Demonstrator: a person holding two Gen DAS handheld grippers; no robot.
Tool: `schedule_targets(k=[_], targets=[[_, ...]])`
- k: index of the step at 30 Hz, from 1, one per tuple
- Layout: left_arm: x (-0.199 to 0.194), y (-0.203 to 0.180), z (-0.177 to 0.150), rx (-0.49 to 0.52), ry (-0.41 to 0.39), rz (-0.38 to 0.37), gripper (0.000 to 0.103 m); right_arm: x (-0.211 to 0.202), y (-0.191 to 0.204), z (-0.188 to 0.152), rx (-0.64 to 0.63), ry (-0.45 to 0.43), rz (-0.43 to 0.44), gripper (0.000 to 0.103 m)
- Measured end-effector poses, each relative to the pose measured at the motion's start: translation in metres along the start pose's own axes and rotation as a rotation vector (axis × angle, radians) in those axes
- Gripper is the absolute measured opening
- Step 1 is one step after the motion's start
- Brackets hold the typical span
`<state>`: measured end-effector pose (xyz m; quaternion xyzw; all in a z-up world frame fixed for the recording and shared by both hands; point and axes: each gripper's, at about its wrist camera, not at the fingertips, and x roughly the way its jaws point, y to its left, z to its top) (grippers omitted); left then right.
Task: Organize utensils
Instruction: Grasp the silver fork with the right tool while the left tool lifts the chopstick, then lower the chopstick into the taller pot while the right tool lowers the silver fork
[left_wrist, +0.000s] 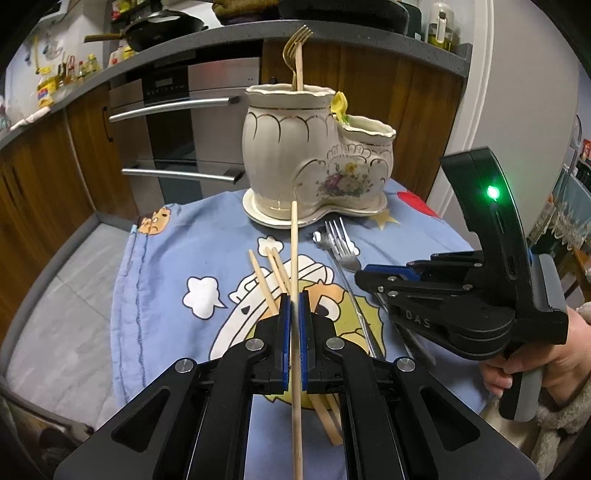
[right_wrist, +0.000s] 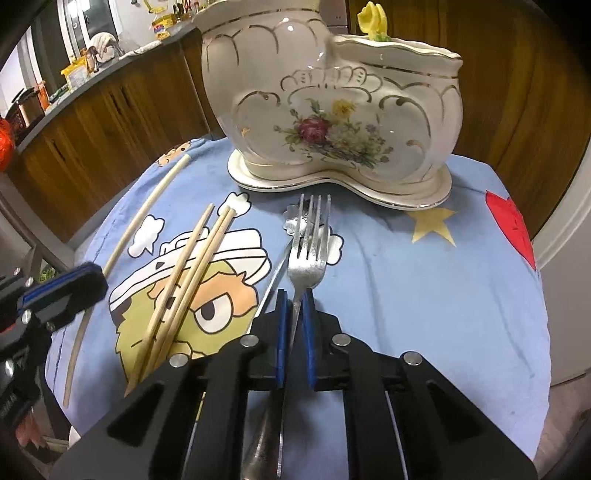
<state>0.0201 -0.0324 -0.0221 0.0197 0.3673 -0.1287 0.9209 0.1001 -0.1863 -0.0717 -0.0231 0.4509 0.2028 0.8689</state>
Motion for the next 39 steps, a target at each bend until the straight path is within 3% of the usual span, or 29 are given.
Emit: schedule_targets(k=[11, 25, 33, 39], targets=[[-0.004, 0.004, 0.001, -0.016, -0.032, -0.023, 0.005, -0.038, -0.015, -0.017, -0.004, -0.112, 0.073, 0.005], [-0.021, 0.003, 0.017, -0.036, -0.146, -0.079, 0.005, -0.096, -0.025, -0.01, -0.05, -0.408, 0.087, 0.005], [-0.049, 0.018, 0.064, -0.126, -0.372, -0.159, 0.005, -0.118, -0.03, 0.02, -0.042, -0.516, 0.111, 0.005], [-0.049, 0.02, 0.115, -0.171, -0.547, -0.167, 0.005, -0.129, -0.038, 0.062, -0.029, -0.626, 0.107, 0.005]])
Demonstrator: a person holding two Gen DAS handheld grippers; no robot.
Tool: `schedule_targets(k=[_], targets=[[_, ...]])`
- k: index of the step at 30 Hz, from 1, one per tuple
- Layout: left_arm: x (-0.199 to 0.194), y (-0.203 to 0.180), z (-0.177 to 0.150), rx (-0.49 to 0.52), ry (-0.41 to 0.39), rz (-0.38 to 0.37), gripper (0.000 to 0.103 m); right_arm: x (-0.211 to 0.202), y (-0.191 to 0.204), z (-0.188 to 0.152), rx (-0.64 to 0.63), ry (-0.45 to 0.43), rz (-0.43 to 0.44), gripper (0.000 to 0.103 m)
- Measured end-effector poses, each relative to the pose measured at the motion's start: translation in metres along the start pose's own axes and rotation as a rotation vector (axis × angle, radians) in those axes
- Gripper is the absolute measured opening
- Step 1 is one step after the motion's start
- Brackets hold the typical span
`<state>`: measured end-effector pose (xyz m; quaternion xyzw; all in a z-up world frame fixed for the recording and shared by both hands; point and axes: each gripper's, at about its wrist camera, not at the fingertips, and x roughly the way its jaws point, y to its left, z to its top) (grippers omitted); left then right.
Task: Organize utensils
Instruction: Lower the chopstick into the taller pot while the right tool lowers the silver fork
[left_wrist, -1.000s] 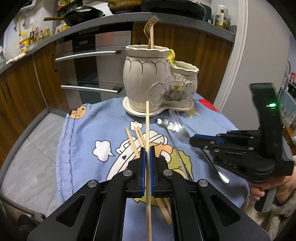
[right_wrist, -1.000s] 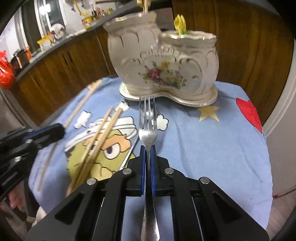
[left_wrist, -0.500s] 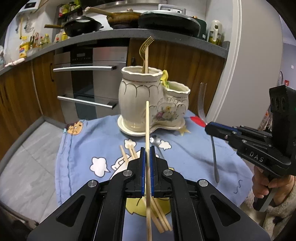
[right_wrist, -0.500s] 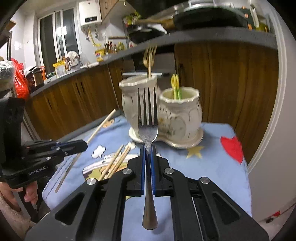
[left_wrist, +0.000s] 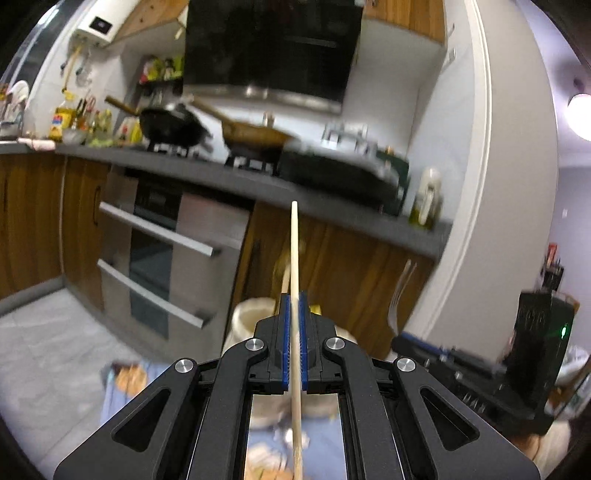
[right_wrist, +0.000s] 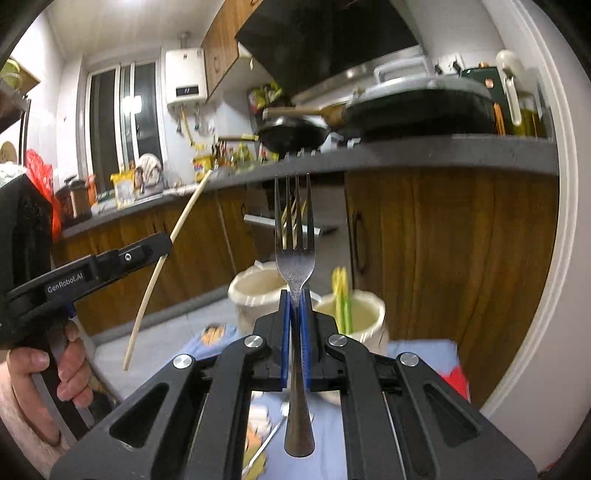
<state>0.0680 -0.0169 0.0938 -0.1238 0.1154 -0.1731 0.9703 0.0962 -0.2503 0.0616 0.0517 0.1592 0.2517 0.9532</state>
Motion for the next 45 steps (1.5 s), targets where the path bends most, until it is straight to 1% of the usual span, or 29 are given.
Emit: schedule_targets(k=[3, 6, 8, 10, 12, 17, 19, 21, 26, 28, 30, 34, 39, 45], targets=[[0.019, 0.0, 0.017, -0.019, -0.071, -0.002, 0.005, 0.008, -0.007, 0.015, 0.019, -0.049, 0.0, 0.005], [0.041, -0.003, 0.029, -0.006, -0.109, 0.018, 0.005, 0.021, -0.016, 0.03, 0.038, -0.094, -0.005, 0.005], [0.054, -0.003, 0.034, -0.001, -0.119, 0.038, 0.005, 0.031, -0.022, 0.037, 0.049, -0.103, 0.012, 0.005], [0.072, -0.001, 0.035, 0.008, -0.11, 0.055, 0.005, 0.041, -0.032, 0.039, 0.078, -0.112, 0.015, 0.005], [0.088, 0.001, 0.034, 0.026, -0.097, 0.094, 0.005, 0.052, -0.041, 0.041, 0.117, -0.112, 0.014, 0.005], [0.11, 0.017, 0.029, 0.007, -0.078, 0.161, 0.005, 0.072, -0.053, 0.034, 0.155, -0.106, -0.039, 0.005], [0.113, 0.02, 0.025, 0.011, -0.078, 0.172, 0.005, 0.078, -0.056, 0.03, 0.158, -0.109, -0.062, 0.005], [0.115, 0.021, 0.02, 0.015, -0.06, 0.167, 0.005, 0.083, -0.057, 0.025, 0.155, -0.091, -0.073, 0.005], [0.103, 0.015, 0.003, 0.077, -0.03, 0.168, 0.005, 0.083, -0.055, 0.013, 0.131, -0.056, -0.077, 0.005], [0.1, 0.013, -0.004, 0.093, 0.002, 0.162, 0.005, 0.082, -0.055, 0.008, 0.137, -0.04, -0.075, 0.005], [0.095, 0.01, -0.012, 0.131, 0.02, 0.181, 0.005, 0.08, -0.056, 0.001, 0.141, -0.029, -0.077, 0.005], [0.087, 0.007, -0.022, 0.168, 0.042, 0.185, 0.005, 0.079, -0.054, -0.011, 0.138, -0.007, -0.088, 0.005], [0.088, 0.008, -0.033, 0.179, 0.098, 0.203, 0.005, 0.08, -0.055, -0.015, 0.156, 0.02, -0.095, 0.005], [0.084, 0.012, -0.037, 0.157, 0.115, 0.208, 0.005, 0.08, -0.053, -0.018, 0.159, 0.042, -0.099, 0.005]])
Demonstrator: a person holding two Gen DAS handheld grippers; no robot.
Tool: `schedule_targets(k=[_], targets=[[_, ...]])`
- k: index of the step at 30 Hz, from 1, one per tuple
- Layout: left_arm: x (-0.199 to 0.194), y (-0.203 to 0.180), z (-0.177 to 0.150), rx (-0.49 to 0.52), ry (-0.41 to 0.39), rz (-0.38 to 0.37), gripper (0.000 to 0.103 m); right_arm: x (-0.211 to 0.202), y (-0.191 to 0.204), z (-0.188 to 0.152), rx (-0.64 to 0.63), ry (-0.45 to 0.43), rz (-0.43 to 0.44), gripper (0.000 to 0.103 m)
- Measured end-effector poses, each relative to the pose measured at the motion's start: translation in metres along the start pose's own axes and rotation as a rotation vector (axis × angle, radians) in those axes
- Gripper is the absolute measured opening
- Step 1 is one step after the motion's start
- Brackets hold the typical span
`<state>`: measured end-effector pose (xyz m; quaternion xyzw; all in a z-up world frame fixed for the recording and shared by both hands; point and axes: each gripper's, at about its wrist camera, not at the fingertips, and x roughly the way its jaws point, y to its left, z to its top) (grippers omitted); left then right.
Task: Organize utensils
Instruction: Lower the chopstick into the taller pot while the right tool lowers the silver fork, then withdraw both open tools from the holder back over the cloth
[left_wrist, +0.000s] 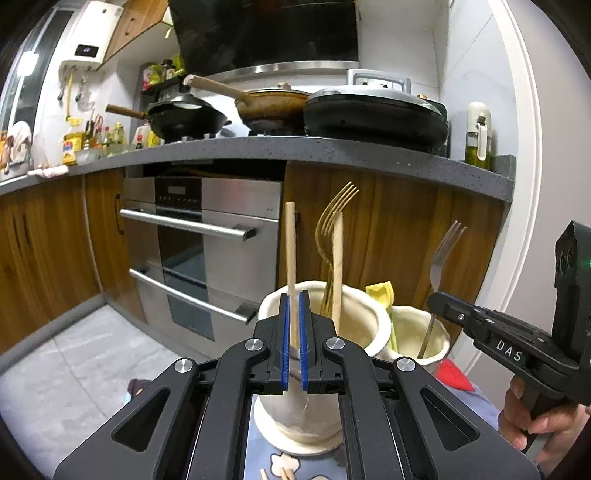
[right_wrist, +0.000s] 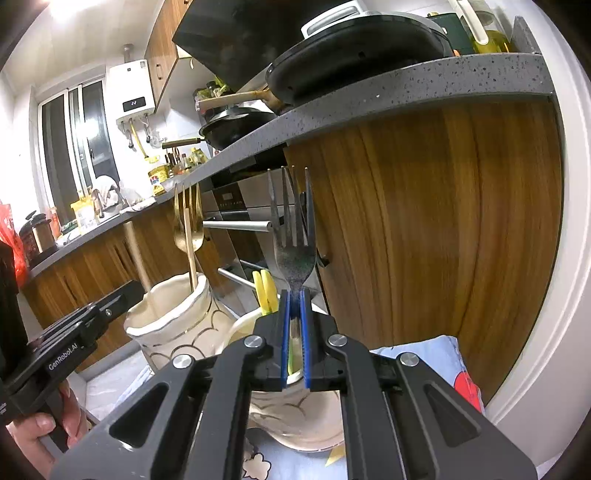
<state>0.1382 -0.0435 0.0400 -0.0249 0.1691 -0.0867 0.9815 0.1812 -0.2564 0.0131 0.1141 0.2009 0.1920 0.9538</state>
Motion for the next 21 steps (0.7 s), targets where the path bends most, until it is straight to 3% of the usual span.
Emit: schedule_targets(k=[4, 8, 13, 17, 21], targets=[[-0.003, 0.002, 0.0, -0.01, 0.006, 0.006, 0.005, -0.001, -0.001, -0.004, 0.003, 0.009, -0.006, 0.005], [-0.008, 0.004, -0.001, -0.017, 0.008, 0.011, 0.013, -0.002, 0.0, -0.004, 0.007, 0.017, -0.007, 0.005], [-0.016, 0.008, -0.002, -0.026, 0.014, 0.03, 0.016, -0.001, -0.003, -0.004, 0.015, 0.03, -0.017, 0.007], [-0.022, 0.015, -0.005, -0.044, 0.022, 0.033, 0.027, -0.003, -0.006, -0.004, 0.034, 0.042, -0.002, 0.026], [-0.025, 0.02, -0.01, -0.048, 0.041, 0.061, 0.034, -0.007, -0.002, -0.005, 0.022, 0.041, 0.0, 0.031]])
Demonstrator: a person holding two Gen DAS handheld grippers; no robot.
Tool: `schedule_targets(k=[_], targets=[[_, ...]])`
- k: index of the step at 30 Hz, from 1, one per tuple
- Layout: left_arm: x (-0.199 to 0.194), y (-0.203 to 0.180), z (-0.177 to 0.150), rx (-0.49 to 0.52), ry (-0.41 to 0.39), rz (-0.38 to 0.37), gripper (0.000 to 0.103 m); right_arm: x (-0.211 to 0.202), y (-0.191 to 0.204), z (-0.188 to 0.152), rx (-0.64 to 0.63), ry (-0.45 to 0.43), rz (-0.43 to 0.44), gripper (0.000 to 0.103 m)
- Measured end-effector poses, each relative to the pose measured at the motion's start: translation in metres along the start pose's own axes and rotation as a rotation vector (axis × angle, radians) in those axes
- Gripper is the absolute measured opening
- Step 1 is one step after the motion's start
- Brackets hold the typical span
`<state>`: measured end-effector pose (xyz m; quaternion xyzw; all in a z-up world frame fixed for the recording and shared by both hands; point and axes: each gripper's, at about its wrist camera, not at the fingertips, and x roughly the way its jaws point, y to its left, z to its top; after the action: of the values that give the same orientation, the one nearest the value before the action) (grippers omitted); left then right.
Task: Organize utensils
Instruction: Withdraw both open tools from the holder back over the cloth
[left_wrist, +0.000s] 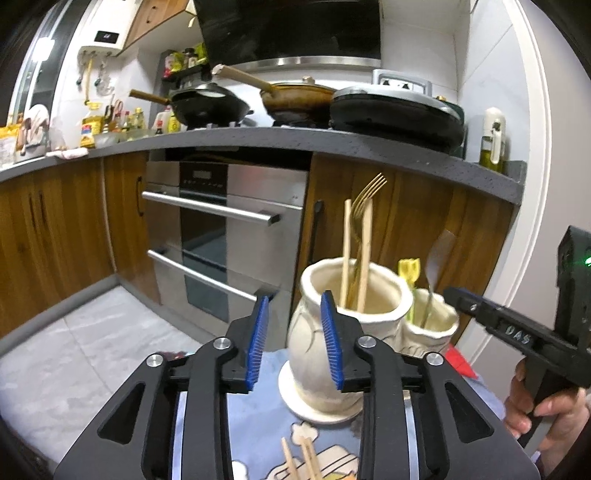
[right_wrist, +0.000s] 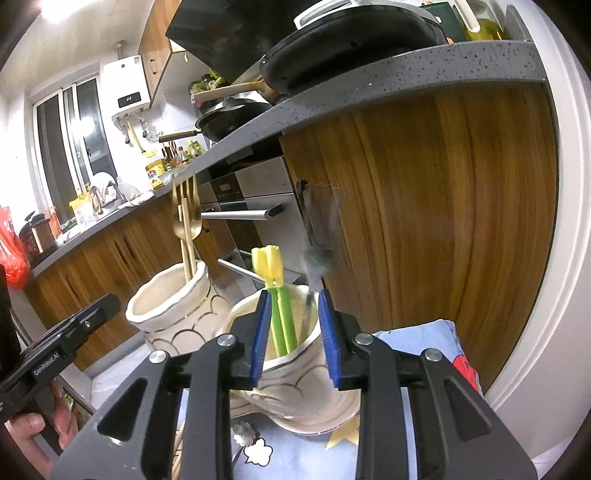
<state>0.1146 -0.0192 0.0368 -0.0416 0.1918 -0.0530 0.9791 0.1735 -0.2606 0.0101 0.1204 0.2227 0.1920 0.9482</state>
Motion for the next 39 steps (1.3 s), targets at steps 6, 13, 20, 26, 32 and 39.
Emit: schedule_targets(k=[6, 13, 20, 26, 32, 39], targets=[[-0.012, 0.013, -0.011, -0.011, 0.028, 0.033, 0.058, -0.019, 0.002, -0.006, -0.004, 0.021, 0.017, 0.058], [-0.032, 0.032, -0.027, -0.068, 0.072, 0.077, 0.082, -0.035, 0.005, -0.021, -0.018, 0.078, 0.023, 0.091], [-0.044, 0.039, -0.052, -0.081, 0.155, 0.094, 0.088, -0.044, 0.014, -0.047, -0.063, 0.14, -0.005, 0.098], [-0.049, 0.035, -0.076, -0.071, 0.226, 0.09, 0.089, -0.043, 0.015, -0.072, -0.065, 0.208, -0.02, 0.098], [-0.051, 0.026, -0.093, -0.045, 0.284, 0.077, 0.089, -0.041, 0.016, -0.086, -0.072, 0.25, -0.028, 0.098], [-0.045, 0.013, -0.107, -0.008, 0.35, 0.093, 0.089, -0.042, 0.015, -0.089, -0.073, 0.272, -0.037, 0.098]])
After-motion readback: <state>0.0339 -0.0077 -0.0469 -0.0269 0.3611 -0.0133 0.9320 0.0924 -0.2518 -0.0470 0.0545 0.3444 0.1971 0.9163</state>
